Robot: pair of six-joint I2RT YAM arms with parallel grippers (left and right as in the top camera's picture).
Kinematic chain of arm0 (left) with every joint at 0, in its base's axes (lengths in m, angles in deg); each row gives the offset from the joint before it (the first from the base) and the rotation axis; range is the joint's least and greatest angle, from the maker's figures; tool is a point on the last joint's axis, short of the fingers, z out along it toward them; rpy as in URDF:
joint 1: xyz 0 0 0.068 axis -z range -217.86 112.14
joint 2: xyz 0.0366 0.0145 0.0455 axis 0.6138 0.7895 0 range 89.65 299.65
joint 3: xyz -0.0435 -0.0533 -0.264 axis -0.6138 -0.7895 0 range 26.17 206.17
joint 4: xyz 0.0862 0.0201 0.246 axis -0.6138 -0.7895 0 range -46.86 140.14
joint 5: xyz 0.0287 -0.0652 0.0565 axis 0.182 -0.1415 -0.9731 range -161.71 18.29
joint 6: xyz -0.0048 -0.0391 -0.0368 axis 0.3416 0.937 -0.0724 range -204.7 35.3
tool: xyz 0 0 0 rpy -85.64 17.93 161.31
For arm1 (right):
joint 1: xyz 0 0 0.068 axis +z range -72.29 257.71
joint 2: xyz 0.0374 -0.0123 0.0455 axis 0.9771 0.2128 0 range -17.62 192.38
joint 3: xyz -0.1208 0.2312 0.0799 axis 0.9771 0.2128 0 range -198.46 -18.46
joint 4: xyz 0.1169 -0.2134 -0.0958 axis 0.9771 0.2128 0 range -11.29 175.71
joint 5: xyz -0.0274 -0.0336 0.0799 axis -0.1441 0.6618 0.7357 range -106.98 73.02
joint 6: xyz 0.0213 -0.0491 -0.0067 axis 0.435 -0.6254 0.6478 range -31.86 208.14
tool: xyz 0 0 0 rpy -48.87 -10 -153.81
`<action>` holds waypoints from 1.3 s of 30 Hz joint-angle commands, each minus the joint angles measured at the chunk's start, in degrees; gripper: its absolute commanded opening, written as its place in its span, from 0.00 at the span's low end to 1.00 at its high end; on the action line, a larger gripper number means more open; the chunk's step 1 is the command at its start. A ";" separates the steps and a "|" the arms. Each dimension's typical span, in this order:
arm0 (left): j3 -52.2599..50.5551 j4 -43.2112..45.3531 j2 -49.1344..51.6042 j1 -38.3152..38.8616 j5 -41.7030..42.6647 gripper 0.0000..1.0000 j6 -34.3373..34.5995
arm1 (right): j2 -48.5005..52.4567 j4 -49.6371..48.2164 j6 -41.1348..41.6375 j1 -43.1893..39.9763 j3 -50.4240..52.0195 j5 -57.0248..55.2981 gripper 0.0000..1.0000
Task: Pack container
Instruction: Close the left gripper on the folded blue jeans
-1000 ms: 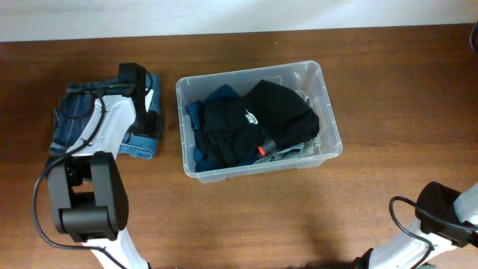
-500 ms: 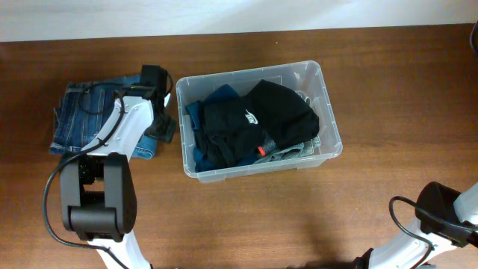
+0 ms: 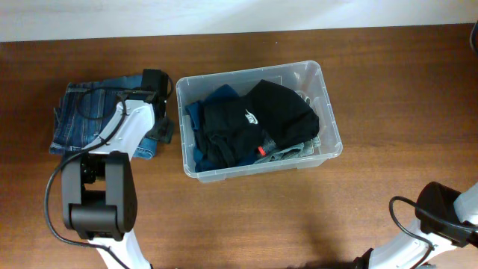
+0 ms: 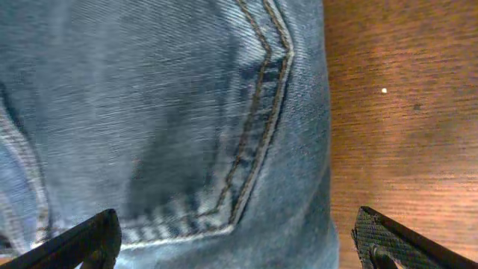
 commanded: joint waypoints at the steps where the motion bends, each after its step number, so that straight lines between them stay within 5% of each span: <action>1: -0.57 0.17 3.65 -0.17 -1.01 0.99 1.51 | -0.61 0.33 -0.02 -0.15 0.09 -0.31 0.98; 11: -0.52 0.02 7.26 -0.17 -7.23 0.97 1.51 | -0.61 0.33 -0.02 -0.15 0.09 -0.33 0.98; 21: -0.52 -0.02 7.26 -0.17 -9.14 0.16 1.51 | -0.61 0.33 -0.02 -0.15 0.09 -0.31 0.98; 26: -0.52 -0.46 7.19 -0.02 -9.16 0.01 1.51 | -0.61 0.33 -0.02 -0.15 0.09 -0.31 0.98; 39: 5.46 -3.30 0.55 1.11 -13.38 0.01 9.60 | -0.61 0.33 -0.02 -0.15 0.09 -0.31 0.98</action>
